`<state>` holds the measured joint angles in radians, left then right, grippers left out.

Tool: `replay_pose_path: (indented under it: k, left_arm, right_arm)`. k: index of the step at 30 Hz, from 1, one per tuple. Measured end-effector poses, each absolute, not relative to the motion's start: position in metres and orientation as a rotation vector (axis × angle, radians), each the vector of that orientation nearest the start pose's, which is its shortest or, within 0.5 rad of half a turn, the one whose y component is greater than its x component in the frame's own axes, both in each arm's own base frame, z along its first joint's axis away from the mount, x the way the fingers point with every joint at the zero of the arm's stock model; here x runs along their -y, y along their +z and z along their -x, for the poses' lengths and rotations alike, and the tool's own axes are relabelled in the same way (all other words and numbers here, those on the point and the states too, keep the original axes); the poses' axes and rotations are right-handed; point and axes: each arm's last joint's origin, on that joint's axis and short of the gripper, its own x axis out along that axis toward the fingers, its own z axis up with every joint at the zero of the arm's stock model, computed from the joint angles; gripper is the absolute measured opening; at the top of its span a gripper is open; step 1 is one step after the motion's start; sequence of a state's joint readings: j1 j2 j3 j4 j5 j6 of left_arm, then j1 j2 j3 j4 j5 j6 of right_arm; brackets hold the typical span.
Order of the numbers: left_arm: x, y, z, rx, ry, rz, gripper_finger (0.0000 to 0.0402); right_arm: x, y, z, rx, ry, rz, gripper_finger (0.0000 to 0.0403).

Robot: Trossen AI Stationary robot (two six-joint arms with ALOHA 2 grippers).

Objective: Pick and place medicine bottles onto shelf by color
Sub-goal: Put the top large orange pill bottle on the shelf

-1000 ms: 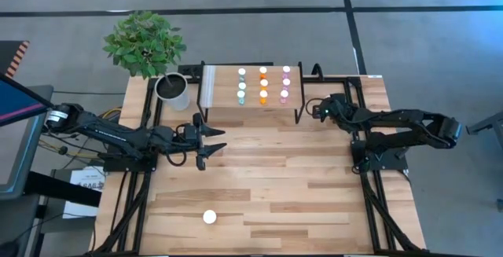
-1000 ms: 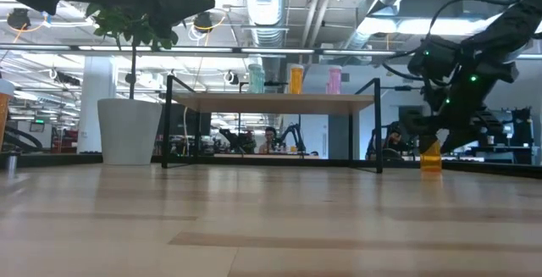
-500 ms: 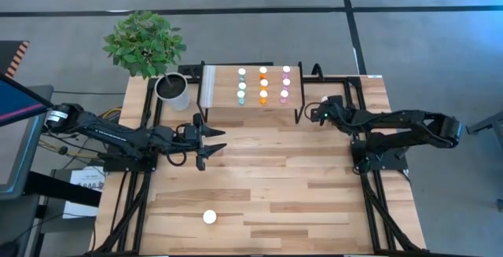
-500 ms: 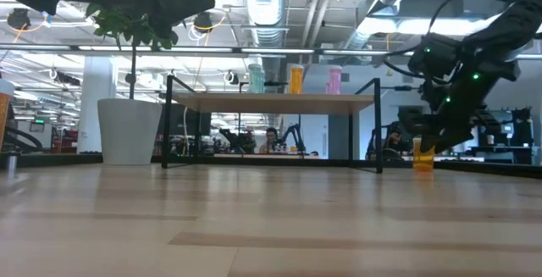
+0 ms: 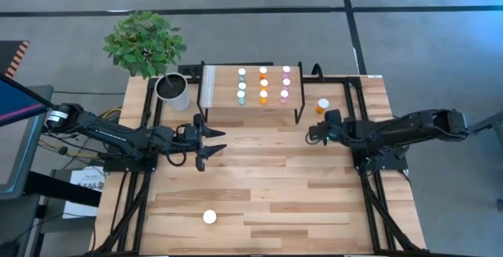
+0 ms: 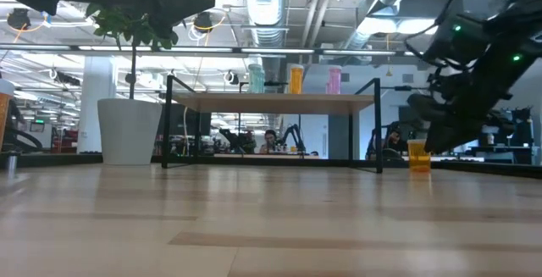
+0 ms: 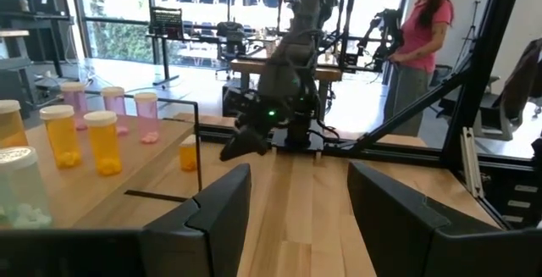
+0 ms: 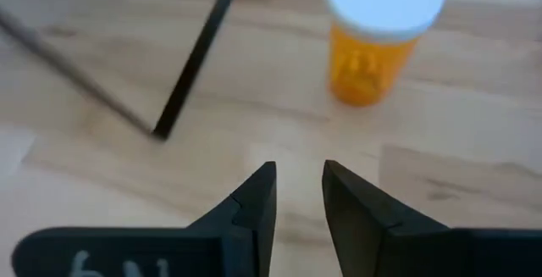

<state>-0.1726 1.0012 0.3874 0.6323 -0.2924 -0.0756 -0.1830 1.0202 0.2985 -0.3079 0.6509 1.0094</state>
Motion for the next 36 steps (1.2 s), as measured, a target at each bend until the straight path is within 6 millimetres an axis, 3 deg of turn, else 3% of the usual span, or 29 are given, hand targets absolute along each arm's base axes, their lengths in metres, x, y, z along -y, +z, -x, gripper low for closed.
replay_pose_path:
  k: [6, 10, 22, 28, 31, 36]
  left_arm:
    - [0.028, 0.236, -0.206, 0.023, 0.117, 0.092, 0.0187]
    - [0.028, 0.236, -0.206, 0.024, 0.117, 0.095, 0.0187]
    - [0.028, 0.236, -0.206, 0.025, 0.117, 0.097, 0.0187]
    - [0.028, 0.236, -0.206, 0.024, 0.114, 0.096, 0.0187]
    - [0.028, 0.235, -0.206, 0.018, 0.094, 0.095, 0.0187]
    - [0.028, 0.235, -0.206, 0.017, 0.091, 0.094, 0.0187]
  right_arm:
    - [0.032, 0.134, -0.148, -0.594, -1.1, -0.502, 0.0126]
    - [0.035, 0.133, -0.143, -0.607, -1.17, -0.45, 0.0151]
    - [0.064, 0.132, -0.145, -0.586, -1.29, -0.416, 0.0325]
    - [0.082, 0.124, -0.15, -0.587, -1.332, -0.42, 0.0389]
    - [0.093, 0.118, -0.15, -0.579, -1.366, -0.464, 0.0397]
    - [0.111, 0.107, -0.154, -0.58, -1.361, -0.489, 0.0375]
